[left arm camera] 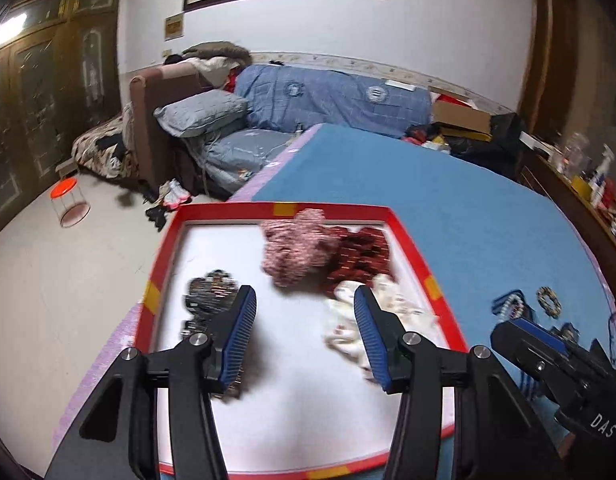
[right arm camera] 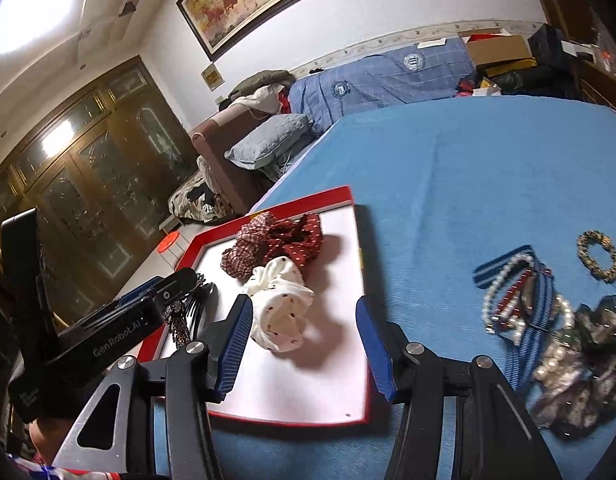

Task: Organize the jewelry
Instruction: 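Move both open grippers back toward the remaining jewelry, then grasp the blue-striped strap watch with left gripper while right grasps black organza scrunchie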

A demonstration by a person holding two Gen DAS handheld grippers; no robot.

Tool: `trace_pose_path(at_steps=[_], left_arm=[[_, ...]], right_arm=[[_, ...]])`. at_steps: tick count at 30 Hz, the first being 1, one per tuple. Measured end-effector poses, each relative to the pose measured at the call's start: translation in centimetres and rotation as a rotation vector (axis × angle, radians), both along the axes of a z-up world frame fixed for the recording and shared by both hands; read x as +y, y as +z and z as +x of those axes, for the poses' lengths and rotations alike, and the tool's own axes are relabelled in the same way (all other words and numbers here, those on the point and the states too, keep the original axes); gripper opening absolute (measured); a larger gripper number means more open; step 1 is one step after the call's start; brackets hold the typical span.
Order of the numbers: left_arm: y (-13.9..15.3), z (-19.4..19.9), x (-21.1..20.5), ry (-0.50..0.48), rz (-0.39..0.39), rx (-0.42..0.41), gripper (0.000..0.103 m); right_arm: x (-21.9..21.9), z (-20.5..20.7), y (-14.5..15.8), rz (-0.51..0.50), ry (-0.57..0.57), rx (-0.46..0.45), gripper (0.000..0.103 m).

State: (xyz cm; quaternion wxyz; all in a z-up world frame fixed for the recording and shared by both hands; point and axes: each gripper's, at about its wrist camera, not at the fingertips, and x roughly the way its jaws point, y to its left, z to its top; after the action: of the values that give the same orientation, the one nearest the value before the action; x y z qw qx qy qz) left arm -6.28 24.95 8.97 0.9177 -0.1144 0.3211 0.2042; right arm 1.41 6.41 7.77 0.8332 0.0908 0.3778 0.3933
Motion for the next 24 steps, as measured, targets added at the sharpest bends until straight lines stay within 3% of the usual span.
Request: trace_pose_path(at_steps=[9, 15, 19, 24], left_arm=[[0.3, 1.0, -5.4, -0.125, 0.033, 0.015, 0.05], [-0.3, 2.2, -9.2, -0.211, 0.036, 0.039, 0.05], [-1.4, 2.9, -11.6, -0.27, 0.02, 0.067, 0.05], [-2.2, 3.3, -13.9, -0.328, 0.026, 0.094, 0.05]], right_arm=[[-6.7, 0.2, 0.6, 0.038, -0.069, -0.018, 0.059], [-14.8, 1.7, 0.5, 0.041, -0.247, -0.049, 0.061], [-19.1, 2.9, -1.5, 0.058, -0.339, 0.031, 0.061], [-20.6, 4.1, -2.7, 0.092, -0.333, 0.151, 0.067]])
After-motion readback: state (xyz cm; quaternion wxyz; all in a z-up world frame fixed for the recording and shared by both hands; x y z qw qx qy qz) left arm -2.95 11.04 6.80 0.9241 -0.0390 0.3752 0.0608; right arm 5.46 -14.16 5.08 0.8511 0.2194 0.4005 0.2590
